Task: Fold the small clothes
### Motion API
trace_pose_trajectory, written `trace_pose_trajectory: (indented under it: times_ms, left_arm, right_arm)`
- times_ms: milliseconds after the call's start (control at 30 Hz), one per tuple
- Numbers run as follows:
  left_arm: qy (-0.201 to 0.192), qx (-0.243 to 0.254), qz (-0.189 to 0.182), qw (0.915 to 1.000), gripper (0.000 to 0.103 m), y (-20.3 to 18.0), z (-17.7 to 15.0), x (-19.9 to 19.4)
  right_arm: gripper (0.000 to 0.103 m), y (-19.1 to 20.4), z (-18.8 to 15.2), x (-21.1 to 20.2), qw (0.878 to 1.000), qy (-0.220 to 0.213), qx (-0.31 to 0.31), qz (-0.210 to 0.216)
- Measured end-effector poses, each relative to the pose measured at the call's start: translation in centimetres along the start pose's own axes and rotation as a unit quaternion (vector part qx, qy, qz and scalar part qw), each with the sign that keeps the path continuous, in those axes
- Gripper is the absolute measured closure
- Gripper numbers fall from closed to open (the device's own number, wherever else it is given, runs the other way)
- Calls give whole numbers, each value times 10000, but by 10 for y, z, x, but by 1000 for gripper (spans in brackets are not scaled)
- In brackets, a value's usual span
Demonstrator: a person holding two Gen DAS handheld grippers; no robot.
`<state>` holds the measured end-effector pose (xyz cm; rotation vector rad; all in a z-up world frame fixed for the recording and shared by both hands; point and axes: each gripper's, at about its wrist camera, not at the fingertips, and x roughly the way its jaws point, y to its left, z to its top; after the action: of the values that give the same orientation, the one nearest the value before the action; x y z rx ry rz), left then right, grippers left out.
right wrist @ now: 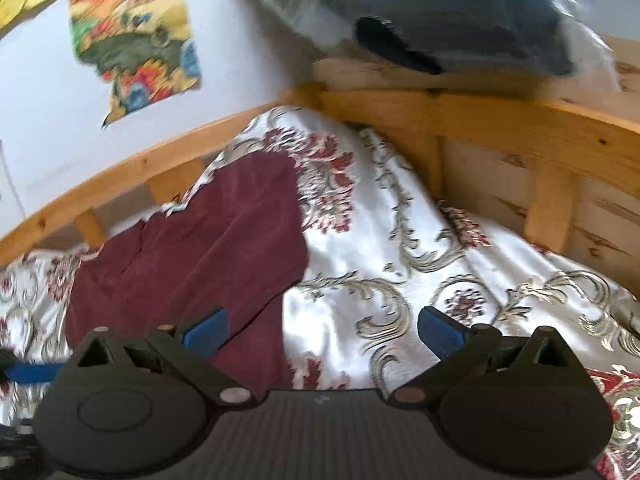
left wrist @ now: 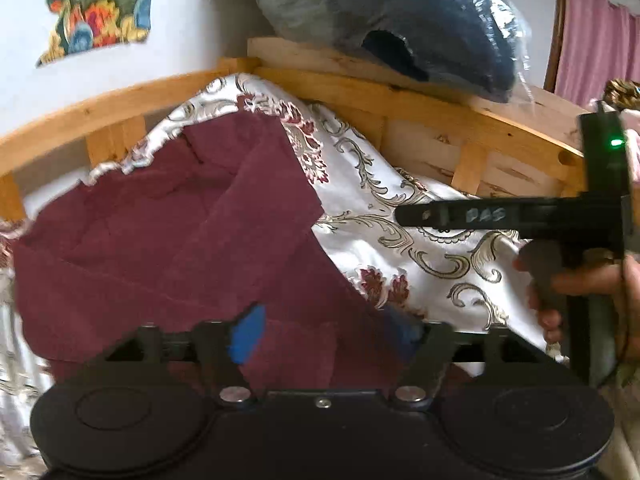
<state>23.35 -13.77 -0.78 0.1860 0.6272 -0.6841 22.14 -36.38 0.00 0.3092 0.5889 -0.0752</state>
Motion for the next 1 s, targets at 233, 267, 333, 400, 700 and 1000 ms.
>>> trace_pose_trajectory:
  times_ms: [233, 267, 333, 400, 700, 1000]
  left_arm:
    - [-18, -74, 1020, 9948, 6, 47, -14, -45]
    - [54, -239, 1243, 9919, 6, 62, -17, -47]
    - [176, -581, 1675, 9840, 8, 91, -22, -46]
    - [201, -887, 1962, 9763, 11, 120, -28, -43]
    - [281, -1863, 2435, 9514, 38, 213, -42, 2]
    - [430, -2062, 2461, 9461, 42, 245, -50, 47]
  right_arm:
    - [0, 43, -19, 9, 9952, 270, -851, 410]
    - [0, 52, -23, 11, 9930, 325, -1013, 516]
    - [0, 65, -30, 15, 9887, 437, -1256, 698]
    - [3, 77, -36, 23, 9839, 550, -1494, 809]
    - [35, 93, -47, 62, 9781, 937, -1634, 880]
    - [96, 94, -51, 78, 9730, 1310, -1719, 811]
